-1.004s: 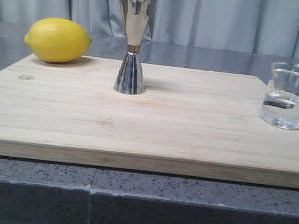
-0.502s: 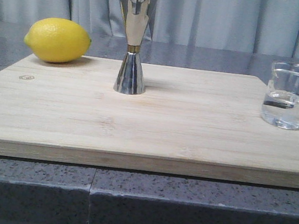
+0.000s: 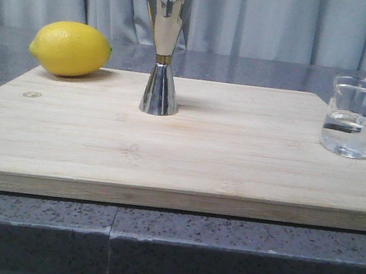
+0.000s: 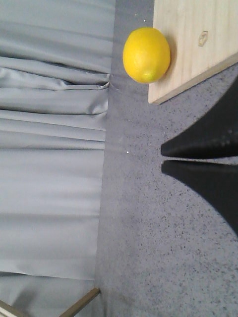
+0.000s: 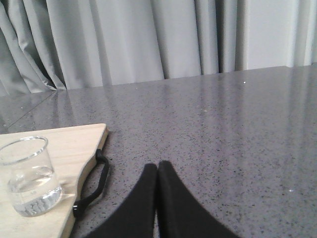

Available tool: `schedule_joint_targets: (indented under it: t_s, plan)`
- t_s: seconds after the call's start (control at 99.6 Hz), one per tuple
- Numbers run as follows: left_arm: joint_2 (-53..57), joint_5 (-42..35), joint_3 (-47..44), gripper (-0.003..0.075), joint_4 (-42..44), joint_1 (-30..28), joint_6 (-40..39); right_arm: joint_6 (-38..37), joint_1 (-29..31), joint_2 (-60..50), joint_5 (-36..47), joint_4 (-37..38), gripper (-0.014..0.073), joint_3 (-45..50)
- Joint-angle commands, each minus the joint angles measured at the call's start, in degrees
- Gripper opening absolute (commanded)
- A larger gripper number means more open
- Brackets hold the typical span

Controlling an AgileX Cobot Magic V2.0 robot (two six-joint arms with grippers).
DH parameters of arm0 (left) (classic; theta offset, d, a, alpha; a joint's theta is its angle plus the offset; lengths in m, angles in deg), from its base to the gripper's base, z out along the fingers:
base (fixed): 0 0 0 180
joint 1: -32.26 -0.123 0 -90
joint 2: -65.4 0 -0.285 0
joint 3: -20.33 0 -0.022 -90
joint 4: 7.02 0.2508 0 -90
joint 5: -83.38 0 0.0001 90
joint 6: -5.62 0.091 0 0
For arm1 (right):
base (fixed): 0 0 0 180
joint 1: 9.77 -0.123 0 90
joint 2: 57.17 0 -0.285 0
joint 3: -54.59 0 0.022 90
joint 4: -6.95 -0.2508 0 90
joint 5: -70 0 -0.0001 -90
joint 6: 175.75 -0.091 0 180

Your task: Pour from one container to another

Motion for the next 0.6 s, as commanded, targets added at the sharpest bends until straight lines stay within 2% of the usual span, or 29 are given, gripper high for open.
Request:
schedule_joint_targets:
  t_s: [0.0,0.121,0.241,0.422,0.593]
  plan:
    - [0.11,-1.93,5.02,-0.0019,-0.07,-0.07,0.18,0.52,0.39,-0.44,-2.08,0.36,-0.0064,-6.42]
    - [-3.55,2.62,10.94,-0.0019,1.24,-0.07,0.18,1.02,0.39,2.86,-10.09,1.17,-0.0064,-14.2]
    - [-9.1,6.21,17.43,-0.0019,2.63,-0.07,0.18,5.17,0.39,8.21,-15.54,1.44,-0.0064,-20.92]
    - [-17.11,8.73,24.76,-0.0019,2.63,-0.07,0.18,6.04,0.39,15.19,-16.59,2.0,-0.0064,-28.06]
    - [-19.93,5.75,25.72,-0.0019,2.63,-0.07,0.18,6.04,0.39,16.97,-15.94,2.18,-0.0064,-29.9]
